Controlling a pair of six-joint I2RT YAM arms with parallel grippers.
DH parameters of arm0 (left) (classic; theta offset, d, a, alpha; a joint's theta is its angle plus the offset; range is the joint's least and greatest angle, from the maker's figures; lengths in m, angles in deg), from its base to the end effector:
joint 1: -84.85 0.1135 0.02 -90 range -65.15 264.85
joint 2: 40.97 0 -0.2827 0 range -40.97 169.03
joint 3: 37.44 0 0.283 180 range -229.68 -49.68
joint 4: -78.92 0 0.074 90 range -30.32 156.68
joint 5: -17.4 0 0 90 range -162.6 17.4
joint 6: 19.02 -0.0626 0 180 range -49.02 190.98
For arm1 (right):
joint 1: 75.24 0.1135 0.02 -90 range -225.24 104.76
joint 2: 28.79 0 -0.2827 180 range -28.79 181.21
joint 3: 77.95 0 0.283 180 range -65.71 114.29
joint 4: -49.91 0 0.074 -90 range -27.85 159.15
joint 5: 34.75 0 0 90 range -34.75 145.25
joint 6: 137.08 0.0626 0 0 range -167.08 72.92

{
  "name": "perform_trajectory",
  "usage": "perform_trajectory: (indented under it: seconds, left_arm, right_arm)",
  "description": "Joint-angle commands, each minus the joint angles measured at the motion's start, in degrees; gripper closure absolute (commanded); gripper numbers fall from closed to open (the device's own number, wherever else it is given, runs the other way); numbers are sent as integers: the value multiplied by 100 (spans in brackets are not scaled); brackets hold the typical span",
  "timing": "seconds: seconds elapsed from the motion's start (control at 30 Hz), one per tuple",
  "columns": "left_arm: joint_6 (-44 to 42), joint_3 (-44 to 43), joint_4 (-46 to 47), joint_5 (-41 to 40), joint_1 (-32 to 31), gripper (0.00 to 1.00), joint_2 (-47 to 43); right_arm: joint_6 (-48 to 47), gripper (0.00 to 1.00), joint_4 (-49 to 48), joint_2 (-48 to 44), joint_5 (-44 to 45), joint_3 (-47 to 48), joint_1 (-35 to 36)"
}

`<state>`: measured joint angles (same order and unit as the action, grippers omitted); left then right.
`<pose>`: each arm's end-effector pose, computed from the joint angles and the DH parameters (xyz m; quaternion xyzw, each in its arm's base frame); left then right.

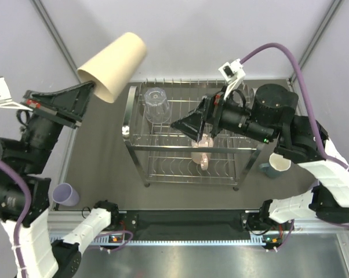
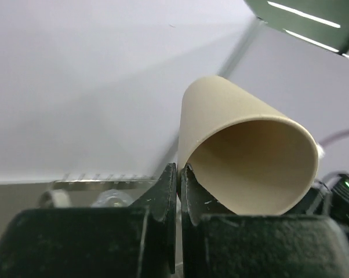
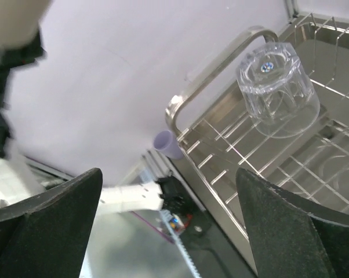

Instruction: Load the cups into the dish rack

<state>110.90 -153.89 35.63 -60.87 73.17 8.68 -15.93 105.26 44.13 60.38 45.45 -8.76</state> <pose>0.0684 -0.0271 0.6430 -0.0502 0.5497 -0.4125 0.7246 0.1061 0.2297 0.5905 -0.1944 0.7103 0.4869 0.4698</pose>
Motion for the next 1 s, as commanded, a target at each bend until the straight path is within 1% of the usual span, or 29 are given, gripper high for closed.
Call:
perform_trajectory:
  seconds: [0.0,0.03,0.07,0.1,0.17,0.3,0.33,0.5,0.53,0.57,0.63,0.8,0.97]
  left_arm:
    - [743,853,2082,1488,-1,100,-165]
    - [1145,1275,2790,1821,-9,100,-227]
    - [1376,1280,3223,1824,-1,100,-227]
    - [1622,1619,3515,2120,-1,100,-254]
    - [2044,1937,4191,2272,-1,100,-254]
    - [2107,2044,4536,2281,-1,100,-245]
    - [2142,2044,4581,2351,-1,100,-219]
    - [2678,2395,5309,2449,-1,100,-227]
    - [2731,2431,5320,2475,-1,100,-236]
    - [2731,2475,5320,2492,-1,100,-271]
    - [2740,2528,5302,2493,-1,100,-324]
    - [2723,2580,5179,2475,-1,100,-394]
    - [2740,2545,5153,2510,-1,100,-377]
  right_arm:
    - [722,2,-794,-59,-460,205,-363]
    - [873,1,-926,-103,-477,196,-459]
    - [875,0,-1084,-129,-486,170,-478]
    - [935,0,-1486,-173,-660,109,-478]
    - [945,0,-1936,-235,-741,-14,-478]
    - [1120,0,-2833,-332,-750,-401,-487]
    - [1182,0,-3235,-314,-776,-506,-487]
    - [1525,0,-3994,-86,-575,-604,-478]
    - [1568,0,-4125,-68,-557,-621,-487]
    - [1638,0,-4501,-33,-548,-639,-478]
    - [1674,0,-4723,72,-565,-551,-478]
    - [1745,0,-4821,424,-600,-68,-478]
    - [2016,0,-5102,661,-741,82,-478]
